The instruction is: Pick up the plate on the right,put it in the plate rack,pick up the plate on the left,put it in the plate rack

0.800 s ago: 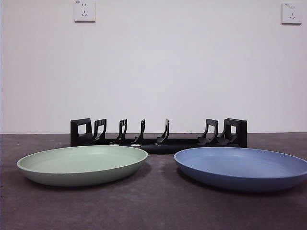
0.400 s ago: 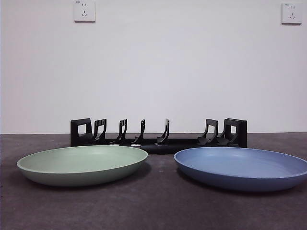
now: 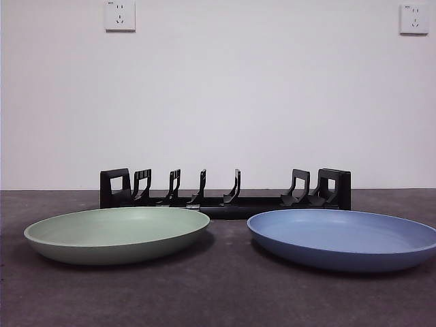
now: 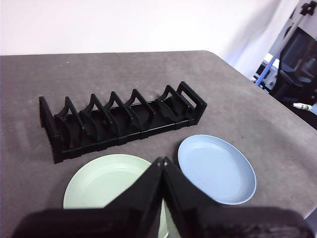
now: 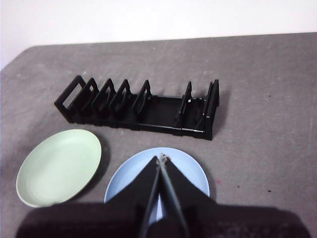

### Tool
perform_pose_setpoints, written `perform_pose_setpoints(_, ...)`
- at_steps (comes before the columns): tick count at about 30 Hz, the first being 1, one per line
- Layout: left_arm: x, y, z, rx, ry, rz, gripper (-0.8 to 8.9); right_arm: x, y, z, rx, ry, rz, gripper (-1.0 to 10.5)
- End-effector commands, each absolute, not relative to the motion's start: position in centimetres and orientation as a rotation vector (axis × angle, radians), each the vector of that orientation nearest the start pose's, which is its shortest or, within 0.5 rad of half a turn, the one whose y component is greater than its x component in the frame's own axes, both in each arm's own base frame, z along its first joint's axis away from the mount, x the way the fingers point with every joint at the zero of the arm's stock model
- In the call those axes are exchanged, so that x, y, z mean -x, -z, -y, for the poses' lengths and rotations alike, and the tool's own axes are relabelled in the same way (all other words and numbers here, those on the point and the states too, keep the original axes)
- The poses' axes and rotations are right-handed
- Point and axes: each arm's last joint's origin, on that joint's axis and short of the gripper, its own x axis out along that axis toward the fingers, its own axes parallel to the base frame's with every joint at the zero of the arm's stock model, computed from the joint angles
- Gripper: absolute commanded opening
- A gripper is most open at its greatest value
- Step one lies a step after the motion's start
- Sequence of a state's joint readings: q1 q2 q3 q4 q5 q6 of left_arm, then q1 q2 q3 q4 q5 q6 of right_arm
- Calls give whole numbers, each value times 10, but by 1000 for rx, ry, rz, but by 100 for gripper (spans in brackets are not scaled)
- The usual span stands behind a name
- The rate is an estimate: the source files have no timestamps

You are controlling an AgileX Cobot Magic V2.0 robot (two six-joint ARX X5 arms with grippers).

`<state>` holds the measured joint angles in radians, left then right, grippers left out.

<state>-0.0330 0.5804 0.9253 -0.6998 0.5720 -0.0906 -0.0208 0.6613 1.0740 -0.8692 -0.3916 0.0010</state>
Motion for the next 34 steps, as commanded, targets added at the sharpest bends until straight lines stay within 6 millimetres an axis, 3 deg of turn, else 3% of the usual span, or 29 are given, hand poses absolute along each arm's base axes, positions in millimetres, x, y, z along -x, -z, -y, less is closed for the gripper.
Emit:
perform_pose_setpoints(1, -95, -357, 19, 171, 599, -378, -4, -99, -379, -9, -69, -373, -455, -12)
perform_pose_setpoints(7, -92, -361, 21, 170, 633, -370, 35, -99, -378, -9, -77, -377, -490, 7)
perform_pose_setpoints(9, -92, -365, 22, 169, 646, -363, 207, -99, -378, -9, -77, -377, -491, 75)
perform_pose_setpoints(12, -92, -370, 22, 166, 660, -352, 587, -98, -380, -9, -80, -377, -487, 350)
perform_pose_setpoints(13, -92, -372, 22, 167, 676, -349, 634, -98, -381, -9, -87, -375, -487, 439)
perform_pose_setpoints(16, -93, -374, 23, 175, 723, -351, 631, -98, -383, -9, -105, -374, -492, 569)
perform_pose_setpoints(27, -98, -374, 26, 172, 767, -365, 630, -104, -379, -10, -119, -390, -533, 567)
perform_pose_setpoints(34, -101, -372, 35, 49, 868, -342, 629, -135, -365, -9, -155, -383, -684, 564)
